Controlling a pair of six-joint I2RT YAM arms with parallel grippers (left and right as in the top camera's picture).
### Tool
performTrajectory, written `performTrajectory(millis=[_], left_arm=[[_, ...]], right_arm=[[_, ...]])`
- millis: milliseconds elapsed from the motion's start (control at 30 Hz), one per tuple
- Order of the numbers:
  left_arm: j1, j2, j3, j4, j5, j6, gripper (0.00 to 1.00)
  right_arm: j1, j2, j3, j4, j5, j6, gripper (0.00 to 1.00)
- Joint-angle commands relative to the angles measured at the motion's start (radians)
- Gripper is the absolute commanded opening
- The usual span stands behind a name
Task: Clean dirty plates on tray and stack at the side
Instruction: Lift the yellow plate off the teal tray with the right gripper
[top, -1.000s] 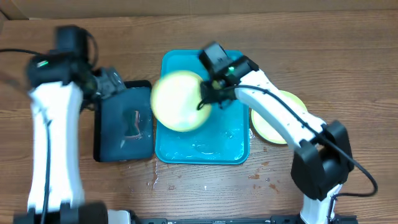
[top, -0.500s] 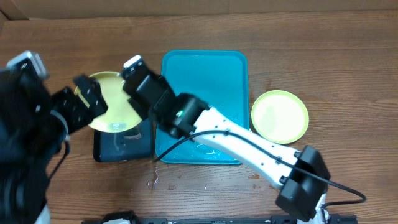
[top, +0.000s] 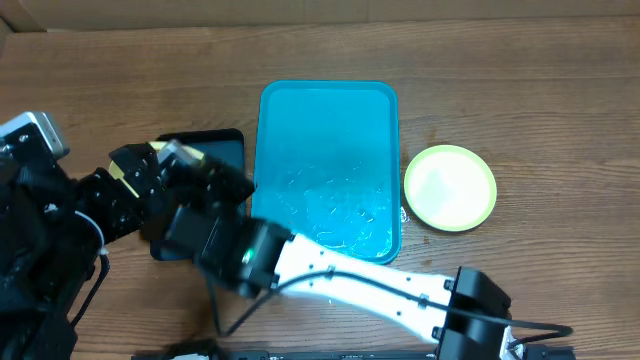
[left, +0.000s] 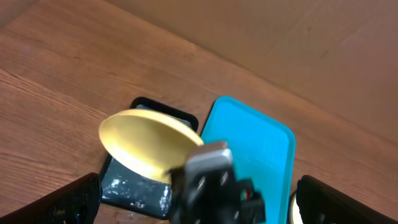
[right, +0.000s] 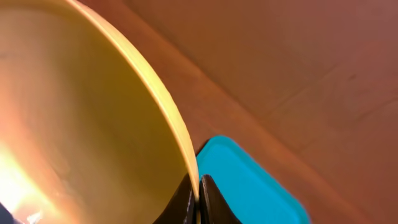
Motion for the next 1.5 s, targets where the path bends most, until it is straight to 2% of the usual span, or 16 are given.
performTrajectory(millis=[0,233,900,967,1033,1133,1233,1333,1367,1467], left_arm=[[0.000,0.005,0.011,0.004,0.013,0.027,1.00],[0.000,0.013,0.011,0.004,0.014,0.027,1.00],[0.000,0.015,0.011,0.004,0.014,0.027,1.00],[0.000,0.015,0.011,0.004,0.014,0.027,1.00],[0.000,0.015,0.011,0.004,0.014,0.027,1.00],[0.000,0.015,0.011,0.004,0.014,0.027,1.00],[0.000,0.015,0.011,0.004,0.014,0.027,1.00],[0.000,0.015,0.011,0.004,0.014,0.027,1.00],[0.000,0.015,0.011,0.003,0.014,0.027,1.00],[0.000,0.015,0.011,0.004,0.014,0.027,1.00]], right_arm=[[0.031,-0.026,0.015,0.015,0.175,-0.045,0.04],[0.063,-0.038,0.015,0.022,0.261,-0.049,0.04],[0.065,-0.058,0.015,0.026,0.260,-0.041,0.04],[0.056,-0.057,0.014,0.024,0.257,0.018,0.04],[0.022,-0.057,0.013,-0.012,0.214,0.162,0.04],[-0.082,-0.057,0.013,-0.109,0.020,0.399,0.04],[-0.241,-0.064,0.016,-0.171,-0.374,0.539,0.04],[-0.414,-0.100,0.023,-0.183,-0.850,0.543,0.04],[-0.510,-0.127,0.030,-0.185,-1.073,0.543,0.04],[-0.686,-0.186,0.050,-0.234,-1.315,0.558,0.04]])
